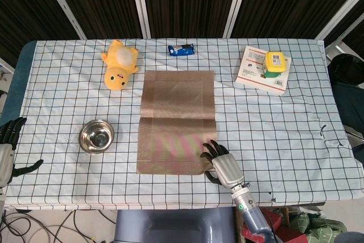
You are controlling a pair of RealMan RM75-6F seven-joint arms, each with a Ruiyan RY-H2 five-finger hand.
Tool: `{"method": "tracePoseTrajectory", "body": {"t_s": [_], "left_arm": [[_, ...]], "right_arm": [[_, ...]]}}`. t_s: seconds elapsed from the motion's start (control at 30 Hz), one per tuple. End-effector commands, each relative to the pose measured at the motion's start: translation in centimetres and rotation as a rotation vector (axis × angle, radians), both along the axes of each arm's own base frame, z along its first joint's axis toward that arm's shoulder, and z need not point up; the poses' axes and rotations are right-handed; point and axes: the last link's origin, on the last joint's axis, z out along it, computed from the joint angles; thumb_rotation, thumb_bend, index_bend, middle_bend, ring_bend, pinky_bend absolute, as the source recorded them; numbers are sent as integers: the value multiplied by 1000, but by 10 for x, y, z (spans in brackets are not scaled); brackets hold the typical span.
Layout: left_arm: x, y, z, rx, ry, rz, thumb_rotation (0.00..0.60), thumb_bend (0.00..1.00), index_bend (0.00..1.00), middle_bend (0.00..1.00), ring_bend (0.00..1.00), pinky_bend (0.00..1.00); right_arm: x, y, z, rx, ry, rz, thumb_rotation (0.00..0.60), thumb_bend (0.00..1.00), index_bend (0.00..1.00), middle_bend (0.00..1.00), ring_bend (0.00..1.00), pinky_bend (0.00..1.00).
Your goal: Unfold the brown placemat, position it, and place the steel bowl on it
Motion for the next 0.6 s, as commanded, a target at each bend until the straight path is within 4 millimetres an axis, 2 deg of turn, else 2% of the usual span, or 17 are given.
{"method": "tracePoseTrajectory", "body": {"t_s": [0.03,0.3,0.6], "left_arm": [[0,0,0,0,-2,0,600,6,9,44,18,67],[0,0,0,-5,-13,5,600,6,10,44,18,67],[0,0,0,-10,-18,9,600,6,13,44,18,67]], "right_arm": [[-2,-2,-1,-14,26,5,600,316,336,126,46,157],[-2,-7,-3,-38,43,-13,600,315,347,135,48,158],[2,-5,0,-41,-22,-7,600,366,482,229,69,157]]}}
